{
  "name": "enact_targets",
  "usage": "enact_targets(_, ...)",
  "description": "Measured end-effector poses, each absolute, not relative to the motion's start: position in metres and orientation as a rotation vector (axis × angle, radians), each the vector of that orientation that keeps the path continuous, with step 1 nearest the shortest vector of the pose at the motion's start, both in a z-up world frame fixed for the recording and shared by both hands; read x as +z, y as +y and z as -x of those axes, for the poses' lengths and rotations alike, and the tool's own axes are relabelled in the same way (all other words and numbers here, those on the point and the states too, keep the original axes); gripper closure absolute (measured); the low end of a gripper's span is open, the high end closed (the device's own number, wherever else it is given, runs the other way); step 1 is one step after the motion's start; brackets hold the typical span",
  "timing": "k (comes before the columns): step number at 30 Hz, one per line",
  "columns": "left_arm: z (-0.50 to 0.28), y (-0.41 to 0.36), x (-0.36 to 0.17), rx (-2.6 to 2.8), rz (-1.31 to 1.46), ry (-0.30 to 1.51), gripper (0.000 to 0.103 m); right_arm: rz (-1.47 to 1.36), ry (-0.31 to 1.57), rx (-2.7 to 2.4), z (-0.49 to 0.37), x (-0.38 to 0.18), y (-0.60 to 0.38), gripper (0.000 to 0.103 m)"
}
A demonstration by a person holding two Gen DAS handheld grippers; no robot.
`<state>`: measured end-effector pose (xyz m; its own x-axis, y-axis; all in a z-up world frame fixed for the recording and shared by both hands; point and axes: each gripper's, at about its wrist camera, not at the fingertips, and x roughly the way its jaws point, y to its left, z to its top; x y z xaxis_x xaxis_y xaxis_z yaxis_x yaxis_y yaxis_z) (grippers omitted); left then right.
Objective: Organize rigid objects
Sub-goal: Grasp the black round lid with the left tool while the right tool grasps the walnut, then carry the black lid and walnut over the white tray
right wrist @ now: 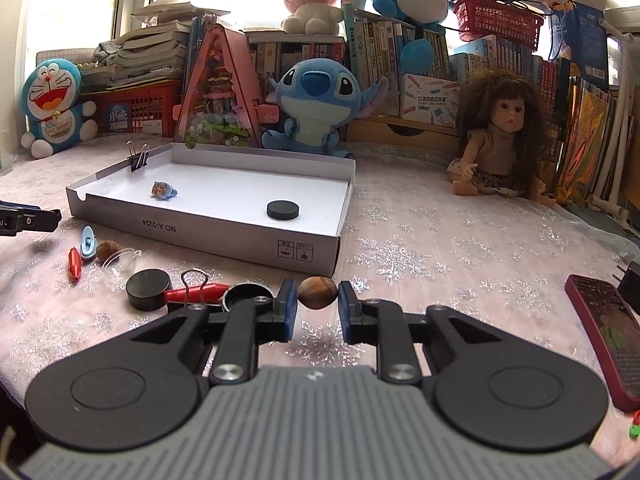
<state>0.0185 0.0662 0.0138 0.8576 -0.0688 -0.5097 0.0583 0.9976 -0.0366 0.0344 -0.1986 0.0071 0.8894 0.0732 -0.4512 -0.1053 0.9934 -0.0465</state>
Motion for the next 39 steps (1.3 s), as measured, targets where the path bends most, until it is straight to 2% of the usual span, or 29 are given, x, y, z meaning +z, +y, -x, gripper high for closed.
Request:
enact_targets(24, -0.077, 0.053, 0.055, -0.129, 0.023, 0.495, 0.074, -0.036, 0.474, 0.120, -0.087, 0.038, -0.205, 0.077)
enact_targets(39, -0.121, 0.039, 0.043, -0.178, 0.062, 0.580, 0.074, -0.135, 0.547, 0.197, -0.132, 0.038, -0.193, 0.077)
